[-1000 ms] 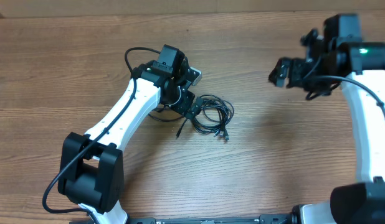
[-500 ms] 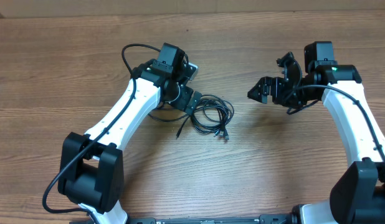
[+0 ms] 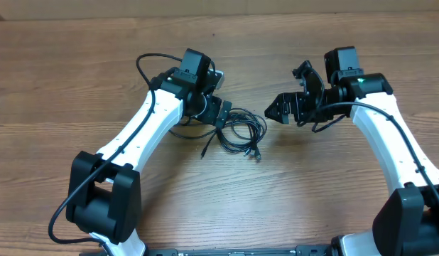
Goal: Untangle cables
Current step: 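Bring the right gripper down toward the cable beside the left gripper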
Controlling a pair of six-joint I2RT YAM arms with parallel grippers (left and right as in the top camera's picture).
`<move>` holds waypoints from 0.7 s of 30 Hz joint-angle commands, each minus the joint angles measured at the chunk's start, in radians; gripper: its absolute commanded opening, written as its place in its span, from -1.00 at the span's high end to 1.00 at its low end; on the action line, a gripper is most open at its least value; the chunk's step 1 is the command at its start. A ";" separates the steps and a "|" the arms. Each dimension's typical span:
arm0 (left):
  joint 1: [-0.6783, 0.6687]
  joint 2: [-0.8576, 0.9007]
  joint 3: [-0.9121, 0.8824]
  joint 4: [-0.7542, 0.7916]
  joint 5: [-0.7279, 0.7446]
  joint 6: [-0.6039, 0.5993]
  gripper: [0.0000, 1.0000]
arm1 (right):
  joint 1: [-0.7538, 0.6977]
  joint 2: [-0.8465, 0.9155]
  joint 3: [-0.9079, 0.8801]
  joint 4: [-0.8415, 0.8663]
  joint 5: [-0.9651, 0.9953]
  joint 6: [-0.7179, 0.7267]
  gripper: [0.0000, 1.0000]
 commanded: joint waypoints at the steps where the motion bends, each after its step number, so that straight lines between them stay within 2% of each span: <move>1: -0.011 0.002 0.023 -0.003 0.028 -0.021 -0.99 | 0.002 -0.009 0.000 0.002 0.026 -0.008 -1.00; 19: -0.011 0.002 0.023 -0.005 0.026 -0.021 -0.99 | 0.004 -0.009 0.000 -0.011 0.034 -0.008 -1.00; 21: -0.011 0.002 0.023 -0.014 -0.009 -0.021 -0.99 | 0.010 -0.009 0.000 -0.012 0.034 -0.008 -1.00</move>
